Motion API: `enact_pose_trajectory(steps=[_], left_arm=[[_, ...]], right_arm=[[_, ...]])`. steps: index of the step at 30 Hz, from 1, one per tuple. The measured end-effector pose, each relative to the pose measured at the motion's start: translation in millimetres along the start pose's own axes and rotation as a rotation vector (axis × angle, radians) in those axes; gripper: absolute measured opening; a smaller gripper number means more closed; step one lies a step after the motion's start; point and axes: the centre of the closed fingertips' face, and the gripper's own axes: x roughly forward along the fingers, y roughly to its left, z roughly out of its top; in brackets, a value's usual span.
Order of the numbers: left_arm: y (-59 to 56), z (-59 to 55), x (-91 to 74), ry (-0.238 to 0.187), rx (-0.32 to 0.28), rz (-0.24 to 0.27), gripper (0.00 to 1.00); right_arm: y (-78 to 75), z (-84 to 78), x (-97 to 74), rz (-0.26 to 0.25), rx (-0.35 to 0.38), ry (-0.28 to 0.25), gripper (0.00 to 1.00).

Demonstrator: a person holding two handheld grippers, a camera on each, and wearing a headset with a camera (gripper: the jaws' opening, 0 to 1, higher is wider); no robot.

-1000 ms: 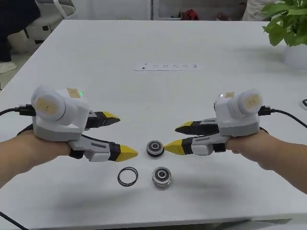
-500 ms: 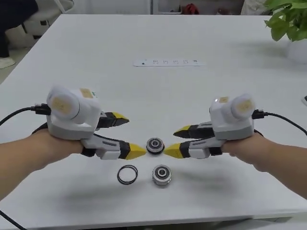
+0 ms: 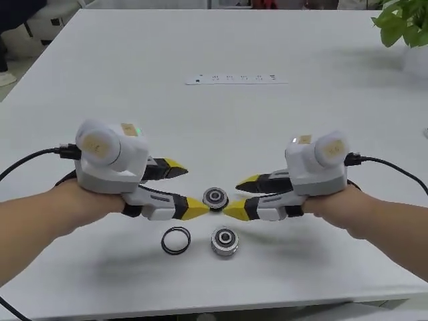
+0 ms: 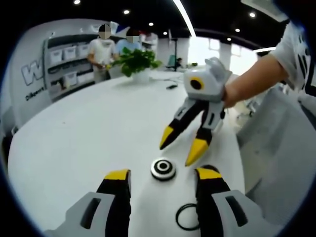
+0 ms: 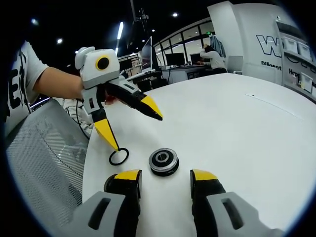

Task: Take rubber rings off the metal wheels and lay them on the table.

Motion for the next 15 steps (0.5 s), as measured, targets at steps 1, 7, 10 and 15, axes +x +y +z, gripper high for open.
enact_pose_trajectory(steps=[1, 7, 10, 15], left_arm=[[-0.1, -0.1, 1.4, 0.0, -0.001, -0.002, 0.52], [-1.8, -0.8, 8.3, 0.005, -0.013, -0.021, 0.46], [-3.9, -1.1, 11.5, 0.007, -0.019, -0.031, 0.43], [-6.7, -2.4, 17.8, 0.019, -0.01, -0.046, 0.38]], right_arm=[[0.2, -0.9, 0.6, 0.001, 0.002, 0.0, 0.36], [-1.5, -3.9, 2.0, 0.002, 0.01, -0.002, 0.36], [-1.0, -4.2, 2.5, 0.001, 0.013, -0.004, 0.36], [-0.1, -5.1, 3.3, 0.004, 0.014, -0.003, 0.35]])
